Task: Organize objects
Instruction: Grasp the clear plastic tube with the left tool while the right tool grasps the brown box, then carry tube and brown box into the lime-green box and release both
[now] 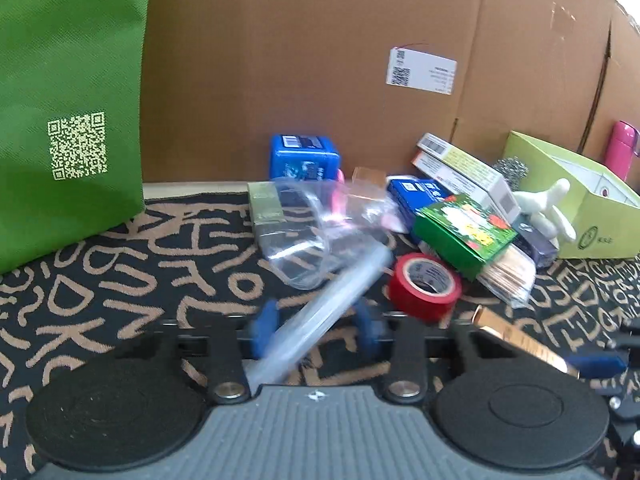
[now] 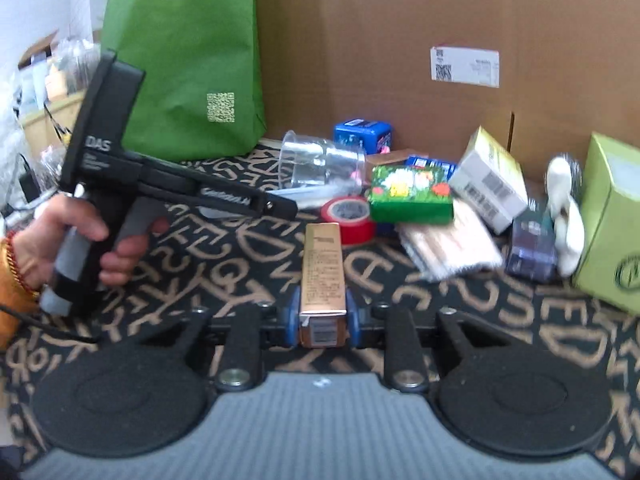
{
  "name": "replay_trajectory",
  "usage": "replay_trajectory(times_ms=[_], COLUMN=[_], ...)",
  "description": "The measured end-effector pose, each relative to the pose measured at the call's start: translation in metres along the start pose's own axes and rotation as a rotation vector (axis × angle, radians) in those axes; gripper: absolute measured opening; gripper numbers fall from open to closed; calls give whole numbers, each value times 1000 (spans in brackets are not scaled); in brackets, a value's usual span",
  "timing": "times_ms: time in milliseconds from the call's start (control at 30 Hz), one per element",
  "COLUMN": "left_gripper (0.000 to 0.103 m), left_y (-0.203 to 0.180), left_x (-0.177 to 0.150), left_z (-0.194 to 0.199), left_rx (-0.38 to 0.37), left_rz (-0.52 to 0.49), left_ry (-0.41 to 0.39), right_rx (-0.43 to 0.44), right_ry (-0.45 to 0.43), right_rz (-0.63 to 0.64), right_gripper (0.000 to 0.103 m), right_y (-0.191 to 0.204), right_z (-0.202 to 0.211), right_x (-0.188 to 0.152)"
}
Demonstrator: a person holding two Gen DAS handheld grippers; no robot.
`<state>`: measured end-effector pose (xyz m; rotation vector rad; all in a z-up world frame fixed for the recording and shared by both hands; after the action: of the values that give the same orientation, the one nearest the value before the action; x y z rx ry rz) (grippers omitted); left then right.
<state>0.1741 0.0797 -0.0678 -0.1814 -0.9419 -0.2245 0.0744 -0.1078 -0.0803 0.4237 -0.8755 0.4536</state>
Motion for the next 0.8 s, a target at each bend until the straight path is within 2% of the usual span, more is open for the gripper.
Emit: replay_trajectory(times_ms=[67,133,367,567,800], left_gripper=[17,12,14,17,17], left_y=[-4,-11,-48,-50,-58], left_x=[-5,-12,-40,-33,-26], left_z=[6,16,57,46,35], left_rx=[-19,-42,-90,-83,-53], left_rz=[9,16,6,66,37], left_ry=[13,29,80,96,97], right_rx=[1,-3,0,-2,-12], right_ry=[5,13,32,43,50], right_rz=[-11,-19,-15,-12,26], right_gripper=[23,23,25,27,27], right_y=[2,2,4,3,4], right_z=[7,14,25,7,-5], right_x=[-4,-8,-12,-7,-5])
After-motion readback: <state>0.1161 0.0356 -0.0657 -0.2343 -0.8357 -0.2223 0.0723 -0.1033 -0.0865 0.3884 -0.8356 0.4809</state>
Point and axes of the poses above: each gripper's, at about its wrist camera, not at the fingertips, and z roughly against the way its jaws point, y to its left, x to its top, the point moved 5 cm from there along -z, roughly the way its jaws point, and after that the axes turned 3 degrees about -z, right-handed, at the moved point
